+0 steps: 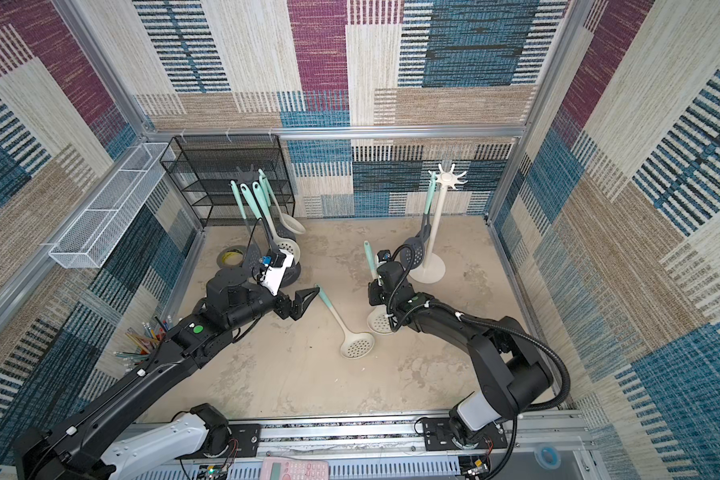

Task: Hang the skimmer on the kitchen utensil rack
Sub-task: Pick up the skimmer from the center of the board.

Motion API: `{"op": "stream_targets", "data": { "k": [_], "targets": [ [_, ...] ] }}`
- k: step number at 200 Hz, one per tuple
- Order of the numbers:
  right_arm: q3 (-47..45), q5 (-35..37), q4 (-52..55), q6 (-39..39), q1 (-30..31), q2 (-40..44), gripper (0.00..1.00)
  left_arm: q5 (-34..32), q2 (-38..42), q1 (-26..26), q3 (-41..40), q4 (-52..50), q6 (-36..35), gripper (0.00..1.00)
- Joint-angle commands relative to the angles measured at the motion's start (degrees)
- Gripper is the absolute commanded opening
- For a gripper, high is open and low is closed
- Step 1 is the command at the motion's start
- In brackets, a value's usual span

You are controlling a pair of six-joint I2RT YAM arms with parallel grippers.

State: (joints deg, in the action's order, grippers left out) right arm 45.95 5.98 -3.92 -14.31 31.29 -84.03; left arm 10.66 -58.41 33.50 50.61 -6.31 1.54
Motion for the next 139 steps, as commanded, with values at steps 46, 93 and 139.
{"op": "stream_targets", "data": {
  "k": [46, 93, 139],
  "targets": [
    [-9.4, -1.8, -16.0, 6.0, 4.3, 12.7, 0.03, -0.8, -3.1, 0.5, 2.6, -1.4, 6.8, 0.9],
    [-12.9, 0.5, -22.6, 6.0, 9.5, 17.3, 0.02, 2.8, -5.8, 0.8, 6.3, -1.6, 12.5, 0.85],
    [-14.1, 4.9, -26.0, 4.6, 11.6, 20.1, 0.02, 5.8, -8.5, 1.1, 9.0, 2.4, 20.6, 0.82]
  ]
}}
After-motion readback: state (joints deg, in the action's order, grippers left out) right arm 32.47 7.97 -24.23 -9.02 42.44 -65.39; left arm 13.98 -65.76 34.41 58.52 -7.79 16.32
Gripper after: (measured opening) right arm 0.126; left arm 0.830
